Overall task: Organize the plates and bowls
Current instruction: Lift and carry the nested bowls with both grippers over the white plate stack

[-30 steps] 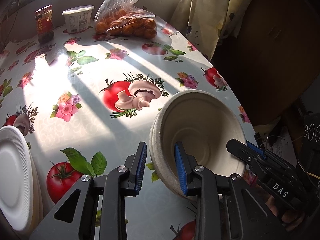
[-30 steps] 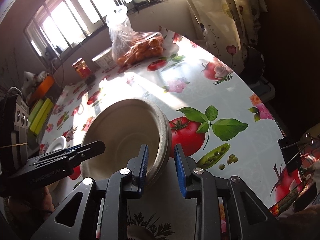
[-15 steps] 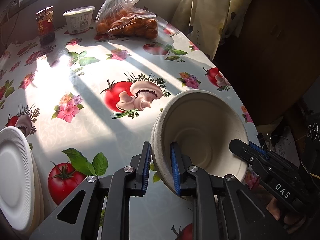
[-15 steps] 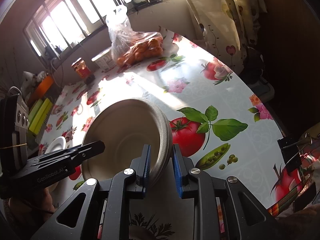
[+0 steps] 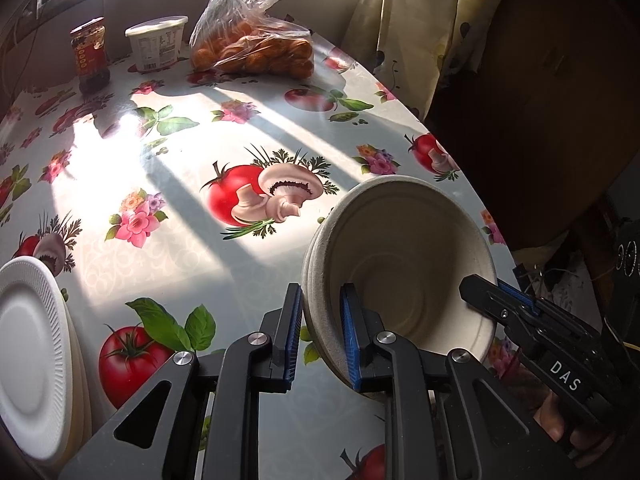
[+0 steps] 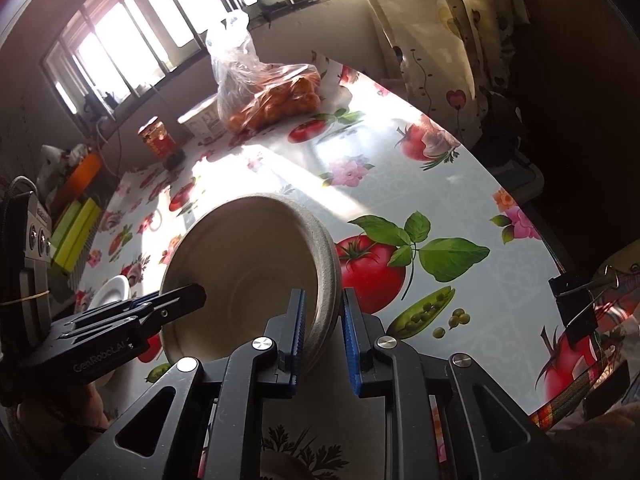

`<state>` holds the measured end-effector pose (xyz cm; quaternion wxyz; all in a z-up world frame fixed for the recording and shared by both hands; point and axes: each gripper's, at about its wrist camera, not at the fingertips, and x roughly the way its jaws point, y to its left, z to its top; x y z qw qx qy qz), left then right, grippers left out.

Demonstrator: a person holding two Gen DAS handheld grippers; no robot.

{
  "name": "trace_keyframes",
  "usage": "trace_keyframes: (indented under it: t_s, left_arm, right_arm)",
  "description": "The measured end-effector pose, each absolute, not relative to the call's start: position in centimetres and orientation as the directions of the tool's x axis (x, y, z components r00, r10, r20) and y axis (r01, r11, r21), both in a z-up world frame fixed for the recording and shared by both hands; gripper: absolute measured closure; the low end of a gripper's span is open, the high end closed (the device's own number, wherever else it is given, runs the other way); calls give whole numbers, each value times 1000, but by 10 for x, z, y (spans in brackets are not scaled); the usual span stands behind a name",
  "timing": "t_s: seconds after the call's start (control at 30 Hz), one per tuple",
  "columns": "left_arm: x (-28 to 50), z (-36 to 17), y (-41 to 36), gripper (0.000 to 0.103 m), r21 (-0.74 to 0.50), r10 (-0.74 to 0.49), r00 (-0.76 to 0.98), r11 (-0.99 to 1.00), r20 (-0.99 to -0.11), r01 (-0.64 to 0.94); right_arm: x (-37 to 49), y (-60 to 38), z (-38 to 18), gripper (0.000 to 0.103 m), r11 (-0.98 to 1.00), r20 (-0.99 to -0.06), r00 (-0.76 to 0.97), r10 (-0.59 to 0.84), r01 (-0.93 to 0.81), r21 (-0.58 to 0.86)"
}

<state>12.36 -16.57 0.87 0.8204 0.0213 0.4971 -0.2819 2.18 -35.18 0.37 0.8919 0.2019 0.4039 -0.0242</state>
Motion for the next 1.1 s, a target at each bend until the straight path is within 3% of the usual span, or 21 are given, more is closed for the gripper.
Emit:
trace_keyframes:
  t_s: [1.1]
  left_arm:
    - [131, 30, -137, 83, -255, -428, 390, 870, -815, 423]
  right_arm:
    - [43, -329, 24, 86, 926, -732, 657, 177, 140, 350]
